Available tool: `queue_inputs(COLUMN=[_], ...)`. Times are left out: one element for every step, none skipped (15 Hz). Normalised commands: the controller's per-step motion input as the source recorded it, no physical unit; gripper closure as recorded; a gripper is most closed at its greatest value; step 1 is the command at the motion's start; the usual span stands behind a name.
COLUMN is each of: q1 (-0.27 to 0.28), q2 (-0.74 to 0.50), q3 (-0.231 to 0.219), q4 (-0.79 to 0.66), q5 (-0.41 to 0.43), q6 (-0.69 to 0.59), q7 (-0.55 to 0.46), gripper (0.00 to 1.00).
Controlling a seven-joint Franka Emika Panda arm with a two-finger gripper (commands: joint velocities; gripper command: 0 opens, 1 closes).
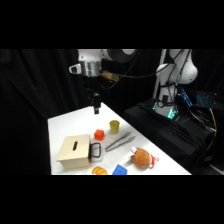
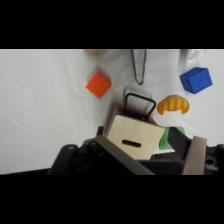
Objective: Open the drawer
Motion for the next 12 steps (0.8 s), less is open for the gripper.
queue_inputs(q1=[0.064,0.066,0.066,0.066,0.067,0.073,0.08,0.087,0.098,0.107,0.11,0.112], q2=[0.25,0.26,0.26,0.24,0.25,0.24,0.26,0.25,0.25,0.25,0.24,0.23], q3=[0.027,0.014,0.001,-0.004,-0.011,-0.025,-0.035,-0.043,-0.055,-0.064,-0.067,-0.072], q4=[0.3,0.29,0.27,0.24,0.21,0.19,0.18,0.16,0.15,0.14,0.13,0.12], q5=[-0.077,-0.09,-0.102,-0.098,-0.095,-0.12,-0.127,-0.124,-0.133,-0.128,-0.113,-0.1], q6=[0.05,0.08,0.13,0.19,0.22,0.25,0.28,0.28,0.28,0.27,0.28,0.28], q7=[0.37,0.39,0.41,0.39,0.37,0.38,0.37,0.34,0.33,0.32,0.27,0.24], gripper=[0.0,0.0,0.0,0.0,0.0,0.0,0.0,0.0,0.0,0.0,0.0,0.0])
